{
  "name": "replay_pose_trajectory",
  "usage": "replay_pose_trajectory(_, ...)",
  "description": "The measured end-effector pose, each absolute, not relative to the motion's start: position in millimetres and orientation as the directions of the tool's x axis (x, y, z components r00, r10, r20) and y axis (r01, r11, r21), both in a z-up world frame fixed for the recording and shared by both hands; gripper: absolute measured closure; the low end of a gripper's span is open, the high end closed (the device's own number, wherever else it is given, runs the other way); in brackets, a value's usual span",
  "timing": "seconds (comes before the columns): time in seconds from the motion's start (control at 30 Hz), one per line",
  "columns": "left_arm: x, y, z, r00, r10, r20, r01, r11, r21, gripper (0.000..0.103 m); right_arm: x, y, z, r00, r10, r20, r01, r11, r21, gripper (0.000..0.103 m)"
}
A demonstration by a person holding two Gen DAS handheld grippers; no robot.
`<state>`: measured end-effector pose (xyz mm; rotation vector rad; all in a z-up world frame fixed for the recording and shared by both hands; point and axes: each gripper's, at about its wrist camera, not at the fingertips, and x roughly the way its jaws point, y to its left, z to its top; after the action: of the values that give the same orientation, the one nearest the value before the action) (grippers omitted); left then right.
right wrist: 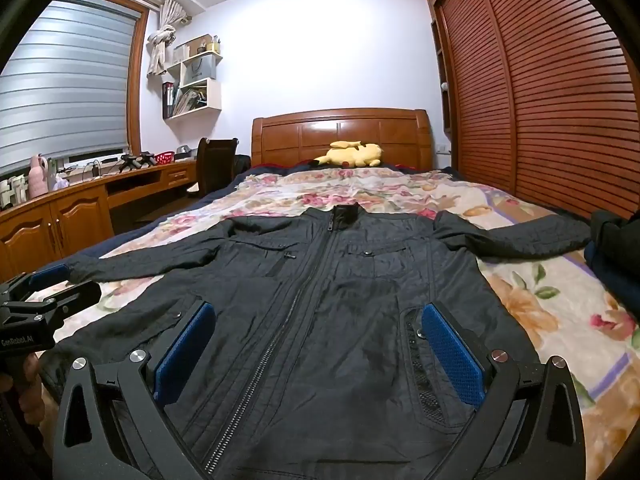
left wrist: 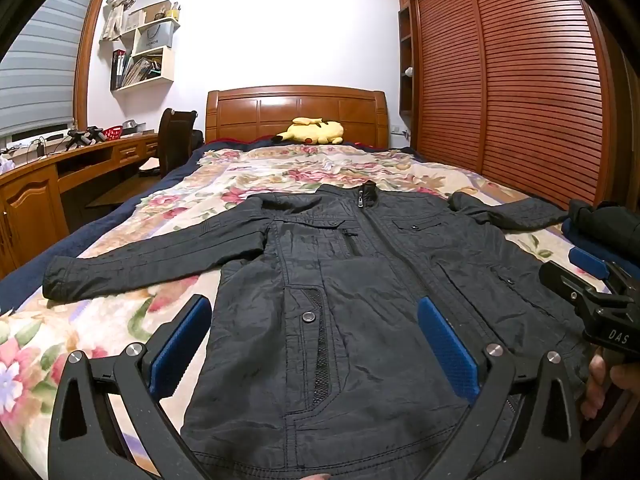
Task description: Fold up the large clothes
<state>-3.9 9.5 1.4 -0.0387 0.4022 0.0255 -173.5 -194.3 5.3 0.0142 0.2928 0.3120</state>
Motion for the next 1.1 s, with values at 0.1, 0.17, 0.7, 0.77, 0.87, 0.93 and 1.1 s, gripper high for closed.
replay_pose_trajectory(0.1, -4, 10, 1, 0.92, 0.017, -0.392, -0.033, 0.999, -0.032, 0.0, -174, -194, 5, 0.91, 0.304, -0.282, -0.3, 0.952, 0.059, 0.0)
replay_pose_trajectory(0.17, -4, 10, 1, 0.92, 0.017, -0.391, -0.033, 0.999, -0.032, 0.0, -174, -194, 5, 0.91, 0.304, -0.282, -0.3, 0.952, 0.059, 0.0)
replay_pose_trajectory(0.7, -6, 14, 1, 0.918, 0.019, -0.396, -0.033, 0.999, -0.028, 0.0, -173, -193, 4, 0.906, 0.309, -0.289, -0.306, 0.95, 0.057, 0.0)
replay_pose_trajectory(0.77, -7, 17, 2, 0.917, 0.017, -0.4, -0.032, 0.999, -0.031, 0.0, -173, -192, 4, 0.903, 0.315, -0.292, -0.312, 0.948, 0.058, 0.0)
replay_pose_trajectory(0.87, -9, 26, 5, 0.915, 0.013, -0.403, -0.033, 0.999, -0.043, 0.0, -172, -190, 6, 0.892, 0.332, -0.307, -0.327, 0.942, 0.067, 0.0)
replay_pose_trajectory(0.93, -10, 28, 6, 0.913, 0.006, -0.407, -0.028, 0.998, -0.05, 0.0, -172, -185, 9, 0.885, 0.346, -0.31, -0.343, 0.937, 0.068, 0.0)
replay_pose_trajectory(1.1, -7, 40, 7, 0.898, 0.021, -0.439, -0.04, 0.999, -0.034, 0.0, -169, -178, 22, 0.872, 0.377, -0.314, -0.371, 0.925, 0.081, 0.0)
